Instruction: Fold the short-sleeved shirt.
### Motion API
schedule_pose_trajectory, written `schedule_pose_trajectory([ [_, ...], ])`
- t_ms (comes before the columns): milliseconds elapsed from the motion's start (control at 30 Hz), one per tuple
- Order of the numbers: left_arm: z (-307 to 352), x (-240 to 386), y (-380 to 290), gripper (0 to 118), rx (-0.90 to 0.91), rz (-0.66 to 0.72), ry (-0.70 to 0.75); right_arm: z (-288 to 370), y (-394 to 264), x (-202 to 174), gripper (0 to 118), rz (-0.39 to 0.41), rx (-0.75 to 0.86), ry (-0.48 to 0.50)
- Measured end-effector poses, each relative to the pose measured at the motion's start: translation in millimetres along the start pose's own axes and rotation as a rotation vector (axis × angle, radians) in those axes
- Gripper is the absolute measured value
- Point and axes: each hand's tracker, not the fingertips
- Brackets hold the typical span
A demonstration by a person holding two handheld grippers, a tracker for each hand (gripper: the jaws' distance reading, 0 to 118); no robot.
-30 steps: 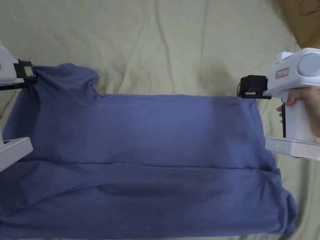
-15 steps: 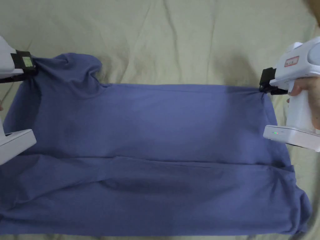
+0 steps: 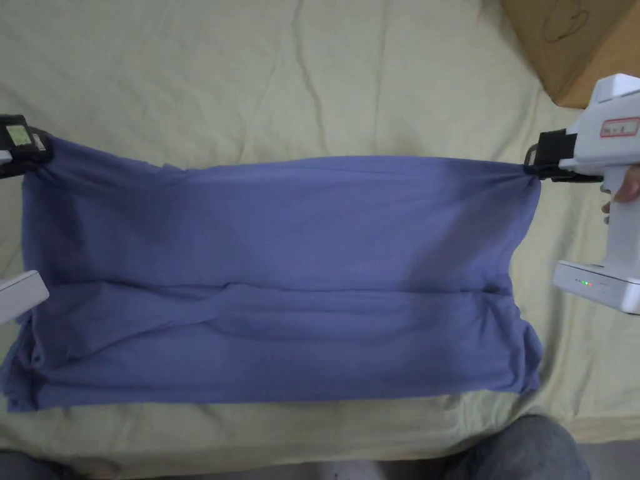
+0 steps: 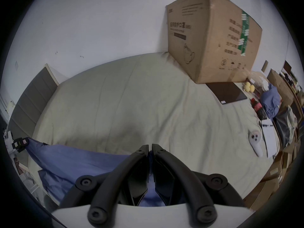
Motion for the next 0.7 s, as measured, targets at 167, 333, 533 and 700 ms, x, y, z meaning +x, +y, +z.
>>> schedule_pose_trajectory([
  [167, 35, -19, -33, 0, 0.001, 0.019, -0.017, 39, -60, 16, 2, -0.064, -0.001, 0.027],
  [333, 44, -45, -72, 0, -0.037, 0.082, -0.015, 50, -126, 28, 2, -0.115, -0.054, 0.05],
  [533, 55, -55, -143, 0, -0.157, 0.172, 0.076, 47, -191, 41, 3, -0.231, -0.13, 0.051],
  [700, 30, -71, -159, 79, -0.245, 0.219, 0.208, 43, -185, 45, 60, -0.174, -0.089, -0.033],
])
